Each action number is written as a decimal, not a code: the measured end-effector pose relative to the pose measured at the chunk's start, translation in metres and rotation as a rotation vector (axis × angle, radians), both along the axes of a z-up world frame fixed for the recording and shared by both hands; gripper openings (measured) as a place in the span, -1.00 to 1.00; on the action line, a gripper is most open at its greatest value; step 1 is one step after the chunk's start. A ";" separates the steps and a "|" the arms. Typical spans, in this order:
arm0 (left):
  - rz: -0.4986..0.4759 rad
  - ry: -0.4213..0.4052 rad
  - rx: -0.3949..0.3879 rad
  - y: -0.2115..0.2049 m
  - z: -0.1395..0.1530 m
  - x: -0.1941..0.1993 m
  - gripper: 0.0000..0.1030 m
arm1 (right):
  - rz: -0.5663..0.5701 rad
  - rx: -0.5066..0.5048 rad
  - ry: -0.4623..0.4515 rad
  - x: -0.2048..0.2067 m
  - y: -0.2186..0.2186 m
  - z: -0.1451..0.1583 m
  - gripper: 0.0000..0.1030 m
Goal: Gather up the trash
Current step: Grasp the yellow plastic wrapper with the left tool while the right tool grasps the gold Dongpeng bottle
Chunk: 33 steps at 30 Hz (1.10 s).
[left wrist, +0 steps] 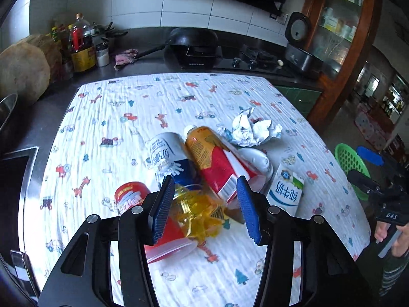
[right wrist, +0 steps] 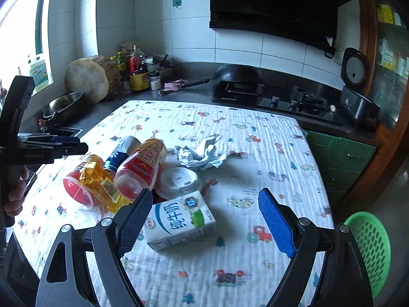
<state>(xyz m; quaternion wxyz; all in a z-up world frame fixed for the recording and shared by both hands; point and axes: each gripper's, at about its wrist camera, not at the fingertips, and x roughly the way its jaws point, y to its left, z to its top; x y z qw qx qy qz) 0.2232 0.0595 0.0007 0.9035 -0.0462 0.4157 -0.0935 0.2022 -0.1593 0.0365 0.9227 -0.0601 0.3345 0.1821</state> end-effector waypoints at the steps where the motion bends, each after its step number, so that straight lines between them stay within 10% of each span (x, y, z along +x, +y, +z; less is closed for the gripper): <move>1: -0.003 0.010 0.006 0.002 -0.007 0.000 -0.02 | 0.008 0.002 0.004 0.004 0.007 0.000 0.59; 16: -0.103 0.129 0.020 0.000 -0.060 0.017 -0.24 | 0.047 -0.044 0.043 0.032 0.043 -0.004 0.59; 33: -0.091 -0.014 0.007 0.022 -0.023 -0.021 -0.53 | 0.165 0.048 0.311 0.106 0.112 -0.028 0.37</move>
